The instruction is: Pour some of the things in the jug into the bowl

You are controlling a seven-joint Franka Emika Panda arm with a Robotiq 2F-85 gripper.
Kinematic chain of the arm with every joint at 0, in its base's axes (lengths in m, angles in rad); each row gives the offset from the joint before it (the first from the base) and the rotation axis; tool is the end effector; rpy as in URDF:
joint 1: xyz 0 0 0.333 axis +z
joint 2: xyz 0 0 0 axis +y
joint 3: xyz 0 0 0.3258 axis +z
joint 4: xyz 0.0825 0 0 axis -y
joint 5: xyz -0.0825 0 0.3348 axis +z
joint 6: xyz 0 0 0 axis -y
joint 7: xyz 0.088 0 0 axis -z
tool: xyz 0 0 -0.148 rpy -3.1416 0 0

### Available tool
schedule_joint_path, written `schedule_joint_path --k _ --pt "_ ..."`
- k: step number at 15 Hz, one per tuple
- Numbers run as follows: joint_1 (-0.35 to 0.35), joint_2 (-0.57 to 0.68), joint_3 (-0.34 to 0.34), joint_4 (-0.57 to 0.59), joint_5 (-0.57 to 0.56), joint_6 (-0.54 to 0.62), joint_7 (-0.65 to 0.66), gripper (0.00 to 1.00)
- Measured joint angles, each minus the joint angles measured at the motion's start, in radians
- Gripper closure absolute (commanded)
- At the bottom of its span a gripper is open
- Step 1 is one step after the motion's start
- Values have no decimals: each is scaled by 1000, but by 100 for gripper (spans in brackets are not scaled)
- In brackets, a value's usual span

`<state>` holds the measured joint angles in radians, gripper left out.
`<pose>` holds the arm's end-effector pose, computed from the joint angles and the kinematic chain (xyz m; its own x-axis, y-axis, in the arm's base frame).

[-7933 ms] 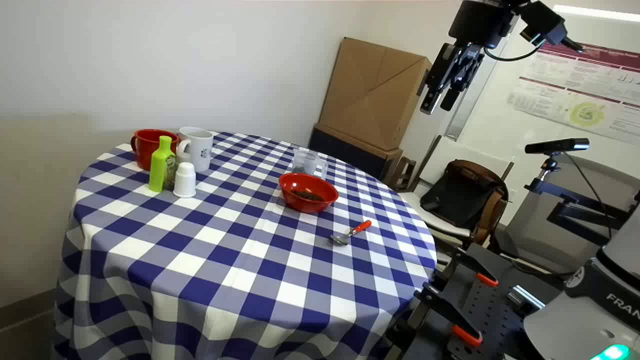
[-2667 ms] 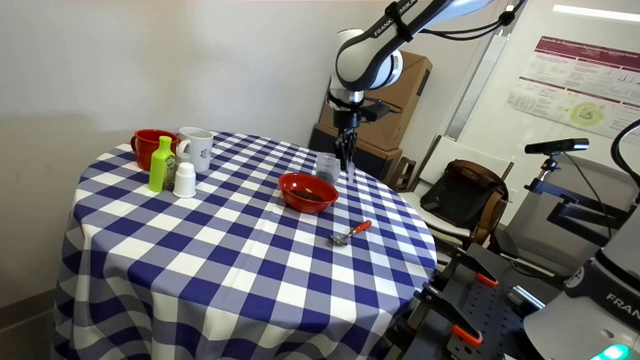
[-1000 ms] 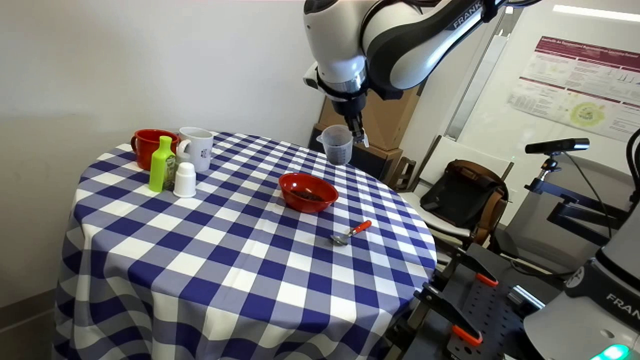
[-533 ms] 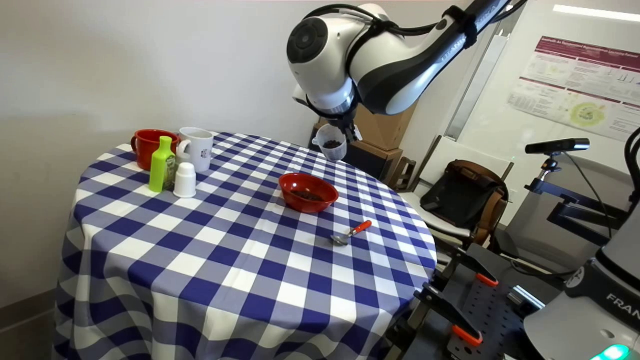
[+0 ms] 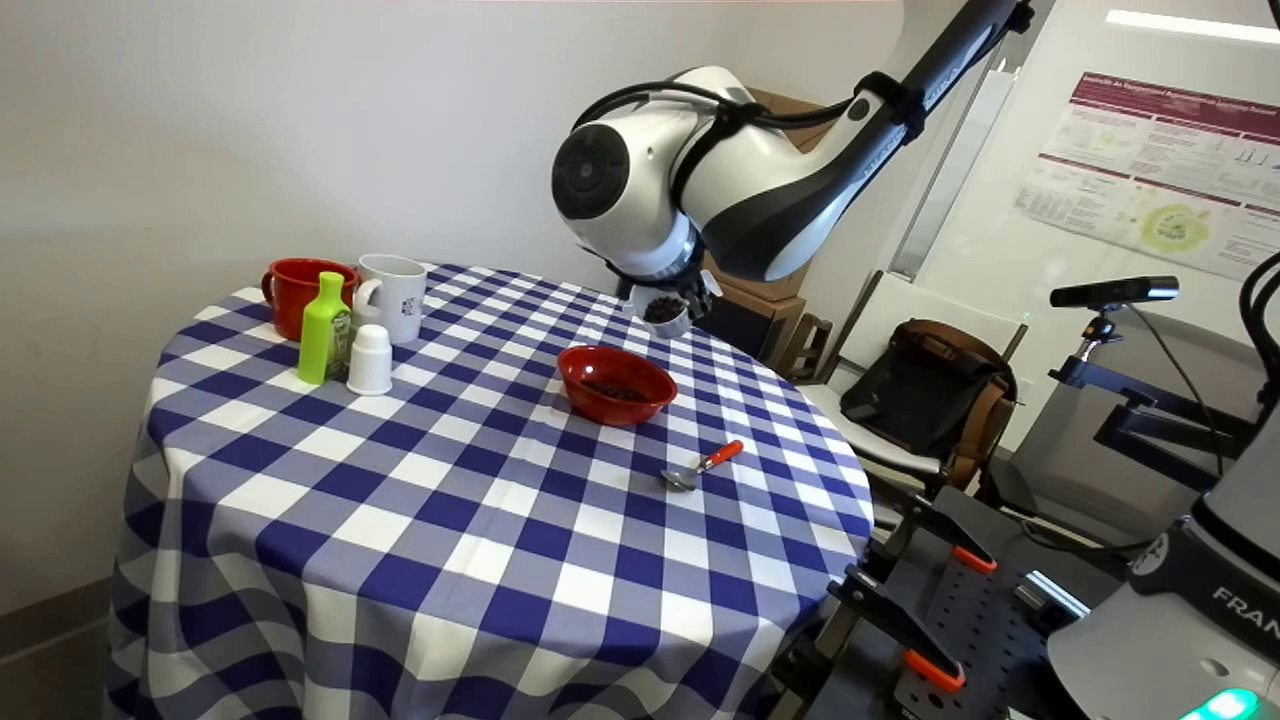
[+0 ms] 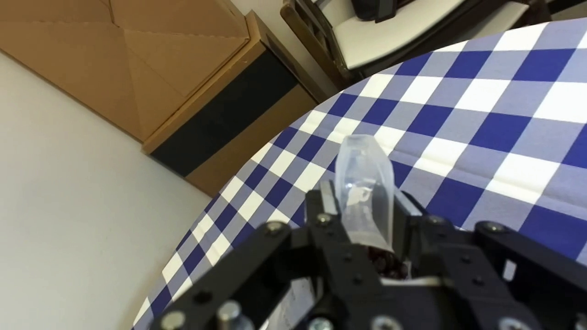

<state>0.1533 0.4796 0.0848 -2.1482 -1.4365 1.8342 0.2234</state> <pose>0.5195 0.0035 0.2137 0.6104 0.3976 -0.6851 0.7582 -0.0426 0.6507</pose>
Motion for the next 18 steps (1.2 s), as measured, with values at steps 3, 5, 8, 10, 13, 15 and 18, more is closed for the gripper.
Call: schedule_joint_path --k 3,5,8,10,13,15,18 --pt "8 23 9 6 -37 -33 18 91" --pt "16 34 14 6 -69 -53 24 91" --pt "29 51 27 6 -113 -86 26 91" --pt "40 63 36 4 -145 -109 26 91" --pt "59 84 47 -3 -202 -147 26 91" --pt "68 98 54 -14 -242 -171 26 91" --pt "77 115 59 -35 -307 -211 26 91"
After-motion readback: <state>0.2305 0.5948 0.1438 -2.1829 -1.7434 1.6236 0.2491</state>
